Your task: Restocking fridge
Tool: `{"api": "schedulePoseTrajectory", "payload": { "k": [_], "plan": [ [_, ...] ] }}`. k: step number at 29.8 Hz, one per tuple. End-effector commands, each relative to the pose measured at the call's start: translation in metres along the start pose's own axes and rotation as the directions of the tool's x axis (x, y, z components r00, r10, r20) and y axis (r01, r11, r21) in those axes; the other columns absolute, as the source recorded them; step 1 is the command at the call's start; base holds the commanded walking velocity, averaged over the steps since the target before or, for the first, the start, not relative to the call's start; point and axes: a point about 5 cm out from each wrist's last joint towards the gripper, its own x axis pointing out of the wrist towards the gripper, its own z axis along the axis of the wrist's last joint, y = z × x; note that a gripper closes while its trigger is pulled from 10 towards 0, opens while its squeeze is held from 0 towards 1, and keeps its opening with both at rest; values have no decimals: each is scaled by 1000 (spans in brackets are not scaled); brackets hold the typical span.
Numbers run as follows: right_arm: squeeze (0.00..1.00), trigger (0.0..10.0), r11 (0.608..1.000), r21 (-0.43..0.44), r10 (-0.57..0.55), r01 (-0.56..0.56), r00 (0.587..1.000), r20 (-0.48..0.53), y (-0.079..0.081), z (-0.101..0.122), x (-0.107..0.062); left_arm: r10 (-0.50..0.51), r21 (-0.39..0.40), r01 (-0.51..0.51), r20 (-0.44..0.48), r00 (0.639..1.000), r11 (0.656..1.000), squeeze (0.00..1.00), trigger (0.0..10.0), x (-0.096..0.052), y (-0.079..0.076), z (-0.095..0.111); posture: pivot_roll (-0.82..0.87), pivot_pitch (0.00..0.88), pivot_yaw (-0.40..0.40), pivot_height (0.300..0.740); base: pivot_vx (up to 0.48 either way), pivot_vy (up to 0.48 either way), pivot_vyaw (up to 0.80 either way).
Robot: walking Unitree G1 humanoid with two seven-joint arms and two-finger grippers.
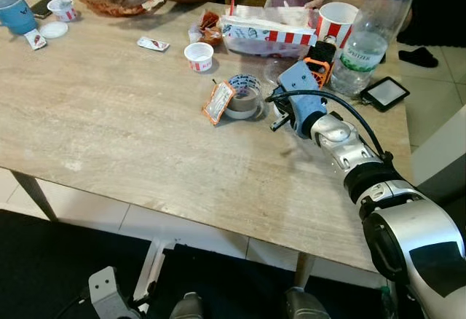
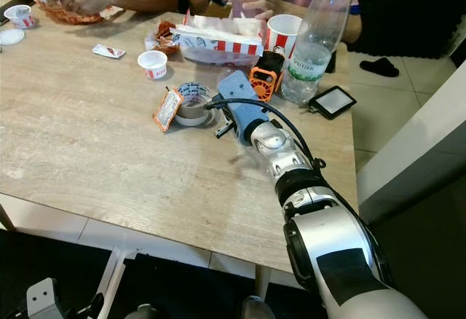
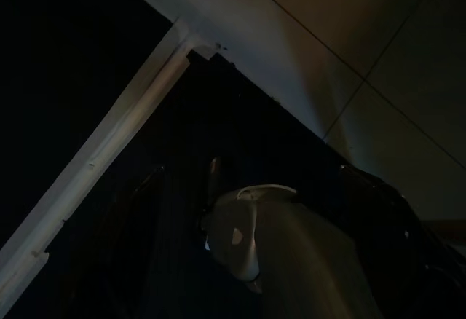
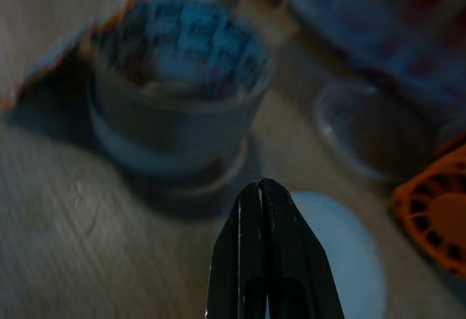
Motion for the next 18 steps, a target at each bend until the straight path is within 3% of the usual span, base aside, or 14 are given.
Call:
{"api": "schedulePoseTrajectory", "payload": {
  "k": [1,9,13,14,18],
  "plan": [
    [0,10000,999,-39,2,-5,996,-88,5,-12,1,2,20,-2,-15,1000,1000,0,10000,-5,6,-6,-3,261,-22,740,0,0,0],
    [0,10000,997,-42,-64,58,987,-149,-11,-16,-4,0,25,0,-16,1000,1000,0,10000,-7,8,-7,-5,247,-22,740,0,0,0],
    [0,10000,998,-10,-57,56,991,-121,-16,-11,-5,32,1,-32,15,999,999,0,10000,-5,14,3,-9,236,-26,740,0,0,0],
    [0,10000,999,39,-1,3,998,-61,-15,-2,-5,32,4,-33,27,999,999,0,10000,-3,15,9,-14,228,-27,740,0,0,0],
    [0,10000,994,79,68,-69,998,7,-14,7,-4,27,9,-28,32,999,1000,0,10000,-2,13,11,-17,225,-27,740,0,0,0]
  ]
}}
